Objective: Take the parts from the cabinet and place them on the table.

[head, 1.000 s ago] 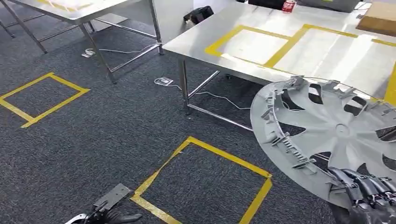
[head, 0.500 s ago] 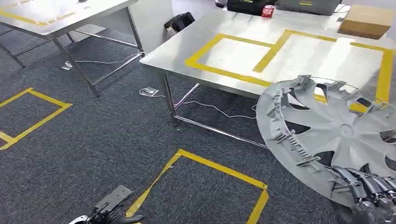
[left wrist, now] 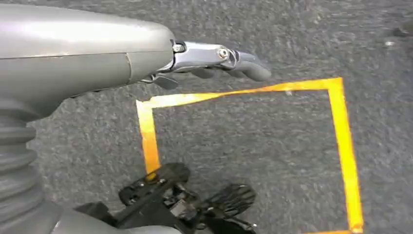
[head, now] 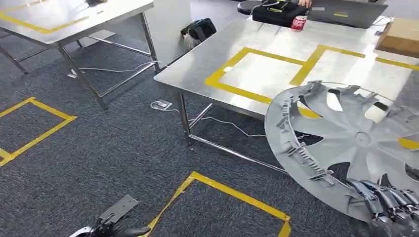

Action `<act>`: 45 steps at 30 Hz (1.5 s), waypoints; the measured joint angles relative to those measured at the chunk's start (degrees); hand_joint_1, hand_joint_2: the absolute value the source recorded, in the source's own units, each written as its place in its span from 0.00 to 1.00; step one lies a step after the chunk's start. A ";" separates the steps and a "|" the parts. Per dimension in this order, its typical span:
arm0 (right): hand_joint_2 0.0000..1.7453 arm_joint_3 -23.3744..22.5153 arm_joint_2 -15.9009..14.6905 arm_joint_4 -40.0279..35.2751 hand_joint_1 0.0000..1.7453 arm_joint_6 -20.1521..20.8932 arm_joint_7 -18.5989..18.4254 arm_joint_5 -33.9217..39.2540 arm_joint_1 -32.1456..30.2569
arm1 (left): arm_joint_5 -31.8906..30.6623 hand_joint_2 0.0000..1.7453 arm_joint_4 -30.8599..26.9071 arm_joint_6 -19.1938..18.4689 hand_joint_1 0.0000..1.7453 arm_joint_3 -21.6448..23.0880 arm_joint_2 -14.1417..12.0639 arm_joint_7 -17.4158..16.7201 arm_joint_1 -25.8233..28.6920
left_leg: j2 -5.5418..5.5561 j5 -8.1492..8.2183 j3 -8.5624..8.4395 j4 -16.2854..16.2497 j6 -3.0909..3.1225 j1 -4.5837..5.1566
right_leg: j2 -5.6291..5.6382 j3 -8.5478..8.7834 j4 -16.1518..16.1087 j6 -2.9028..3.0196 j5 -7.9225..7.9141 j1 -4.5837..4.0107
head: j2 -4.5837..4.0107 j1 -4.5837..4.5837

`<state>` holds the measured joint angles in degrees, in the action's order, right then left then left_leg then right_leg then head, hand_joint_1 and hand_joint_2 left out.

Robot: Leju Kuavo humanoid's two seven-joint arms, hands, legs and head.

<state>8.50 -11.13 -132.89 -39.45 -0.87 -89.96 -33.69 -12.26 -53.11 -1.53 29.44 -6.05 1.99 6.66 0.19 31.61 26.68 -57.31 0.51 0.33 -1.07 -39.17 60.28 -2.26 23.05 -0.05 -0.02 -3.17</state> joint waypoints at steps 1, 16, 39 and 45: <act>1.00 0.00 -0.02 -0.11 1.00 0.00 -0.02 -0.02 -0.07 | 0.00 1.00 -0.04 0.00 0.00 0.00 -0.02 0.00 -0.14 | -0.01 0.74 -0.80 0.91 -0.46 -0.29 | 0.59 1.10 0.03 0.51 0.73 -0.38 | 0.00 0.63; 1.00 0.09 -0.09 -0.09 1.00 0.00 -1.09 -0.02 0.13 | 0.41 1.00 -0.07 0.04 0.00 0.33 0.00 0.00 0.10 | -0.37 -7.63 12.70 -2.66 -1.75 -0.62 | 2.29 12.61 -1.96 0.72 11.12 0.08 | 0.00 1.07; 1.00 1.05 -1.14 0.24 1.00 -0.02 -2.86 0.00 0.26 | 0.96 1.00 -0.31 0.20 0.00 0.59 0.02 -0.02 -0.32 | -0.44 6.32 8.87 -16.08 -2.28 -0.59 | 3.46 6.95 -2.42 1.99 3.00 0.42 | 0.00 1.20; 1.00 1.05 -1.16 0.26 1.00 0.00 -3.06 0.00 0.50 | 0.96 1.00 -0.31 0.37 0.00 0.77 -0.13 -0.31 -0.07 | 4.72 -5.52 9.01 -0.20 -4.38 -3.15 | 7.74 8.37 -1.23 -0.30 5.24 1.61 | 0.00 1.83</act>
<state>9.55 -12.28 -132.63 -39.45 -3.93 -89.96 -33.19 -11.30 -53.42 -1.16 30.21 -6.19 1.68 6.59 4.91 26.09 35.69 -57.51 -3.87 -2.82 6.67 -30.81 59.05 -2.55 28.29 1.57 -0.02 -1.34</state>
